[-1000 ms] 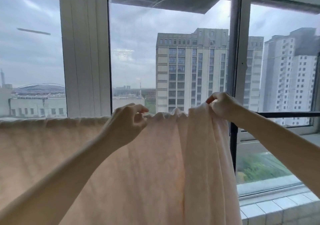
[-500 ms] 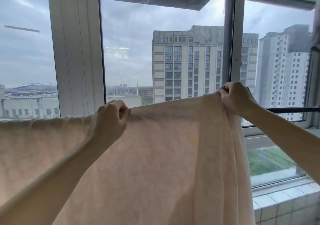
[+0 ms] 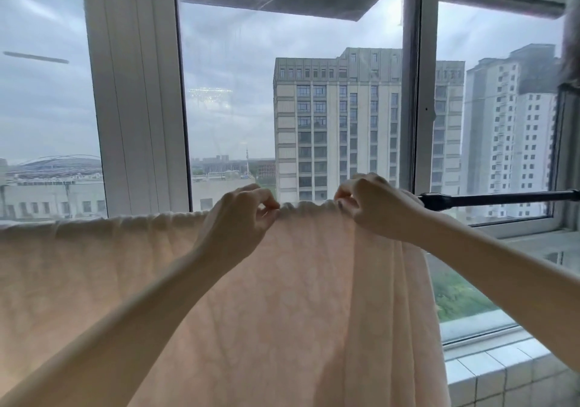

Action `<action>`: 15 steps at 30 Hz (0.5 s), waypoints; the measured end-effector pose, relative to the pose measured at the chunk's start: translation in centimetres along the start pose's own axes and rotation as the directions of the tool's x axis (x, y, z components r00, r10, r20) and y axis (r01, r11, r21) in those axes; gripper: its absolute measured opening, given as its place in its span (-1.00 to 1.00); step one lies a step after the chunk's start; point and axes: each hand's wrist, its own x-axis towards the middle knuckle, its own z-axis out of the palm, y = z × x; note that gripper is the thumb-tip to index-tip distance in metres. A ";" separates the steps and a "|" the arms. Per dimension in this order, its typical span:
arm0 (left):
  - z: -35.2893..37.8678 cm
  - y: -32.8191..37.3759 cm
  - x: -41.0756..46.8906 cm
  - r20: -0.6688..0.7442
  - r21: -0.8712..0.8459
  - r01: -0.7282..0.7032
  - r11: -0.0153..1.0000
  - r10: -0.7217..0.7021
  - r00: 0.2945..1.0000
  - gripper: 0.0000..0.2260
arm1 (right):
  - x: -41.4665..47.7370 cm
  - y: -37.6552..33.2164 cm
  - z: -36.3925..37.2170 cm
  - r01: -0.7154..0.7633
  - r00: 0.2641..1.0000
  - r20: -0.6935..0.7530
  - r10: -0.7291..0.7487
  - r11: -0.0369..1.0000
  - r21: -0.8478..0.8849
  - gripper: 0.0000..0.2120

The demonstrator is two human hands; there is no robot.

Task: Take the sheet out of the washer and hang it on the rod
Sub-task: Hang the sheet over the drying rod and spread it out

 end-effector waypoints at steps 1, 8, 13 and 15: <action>0.1 -0.2 0.1 -0.009 -0.001 0.010 1.000 -0.010 1.000 -0.93 | 0.0 -0.2 0.2 0.019 0.999 -0.038 -0.019 1.000 -0.018 -0.85; -0.4 -1.2 0.2 -0.044 -0.022 0.033 0.999 -0.034 0.998 -0.90 | 1.3 -0.6 1.1 0.009 0.973 -0.229 -0.034 0.994 -0.111 -0.89; -2.1 -2.3 0.8 -0.141 -0.062 0.120 0.991 -0.127 0.982 -0.91 | 3.9 -2.7 0.3 0.015 0.938 -0.346 -0.007 1.000 0.020 -0.83; -2.8 -3.0 0.6 -0.137 -0.037 0.157 0.987 -0.161 0.977 -0.91 | 4.3 -3.9 0.8 0.056 0.938 -0.345 -0.041 0.998 0.032 -0.83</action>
